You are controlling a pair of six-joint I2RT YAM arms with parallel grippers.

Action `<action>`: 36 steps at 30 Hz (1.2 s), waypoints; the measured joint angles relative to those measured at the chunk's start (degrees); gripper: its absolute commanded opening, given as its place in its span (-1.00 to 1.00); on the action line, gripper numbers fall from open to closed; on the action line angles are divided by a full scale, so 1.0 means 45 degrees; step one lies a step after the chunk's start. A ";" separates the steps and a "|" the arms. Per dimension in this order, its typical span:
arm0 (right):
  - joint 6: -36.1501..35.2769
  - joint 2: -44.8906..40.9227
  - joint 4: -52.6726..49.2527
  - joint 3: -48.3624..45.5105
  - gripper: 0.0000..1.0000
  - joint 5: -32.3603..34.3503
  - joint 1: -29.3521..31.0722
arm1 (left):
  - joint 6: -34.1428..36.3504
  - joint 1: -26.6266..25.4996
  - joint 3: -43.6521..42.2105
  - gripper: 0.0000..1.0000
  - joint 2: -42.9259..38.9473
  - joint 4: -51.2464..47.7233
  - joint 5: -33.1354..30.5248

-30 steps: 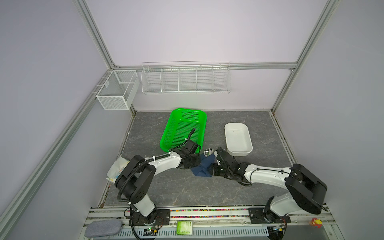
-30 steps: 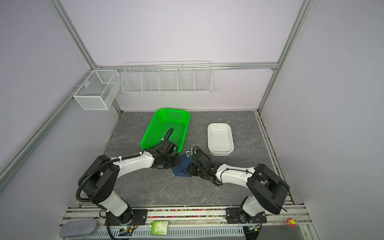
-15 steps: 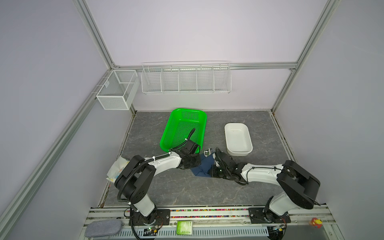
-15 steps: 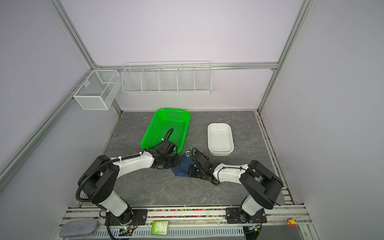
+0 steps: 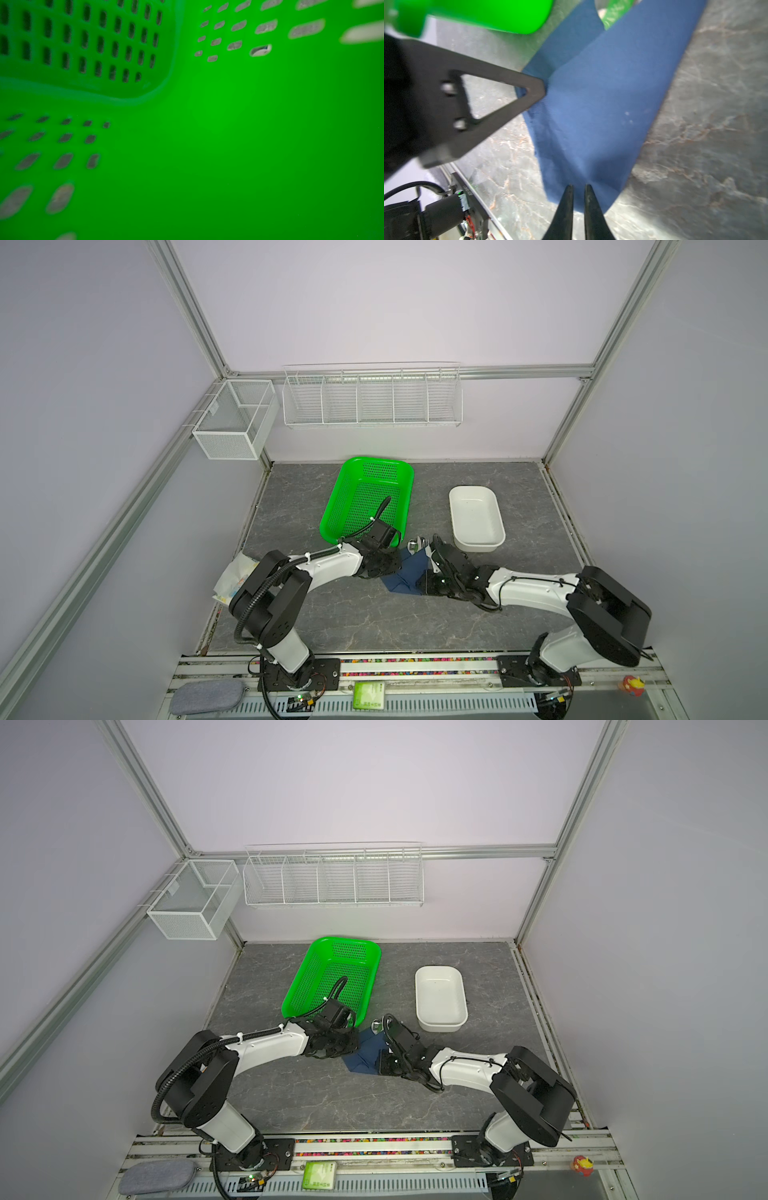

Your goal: Place the utensils on the paper napkin and roll it up

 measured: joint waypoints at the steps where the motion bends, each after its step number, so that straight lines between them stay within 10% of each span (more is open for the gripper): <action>1: 0.0000 -0.0005 0.0024 0.0015 -0.71 -0.0029 0.0015 | 0.0005 0.0000 0.0000 -1.00 0.0000 -0.0005 0.0000; 36: 0.0311 0.0578 0.0078 -0.0345 -0.72 -0.0204 0.0209 | 0.0097 0.0000 -0.0034 -1.00 -0.0029 -0.0019 -0.0083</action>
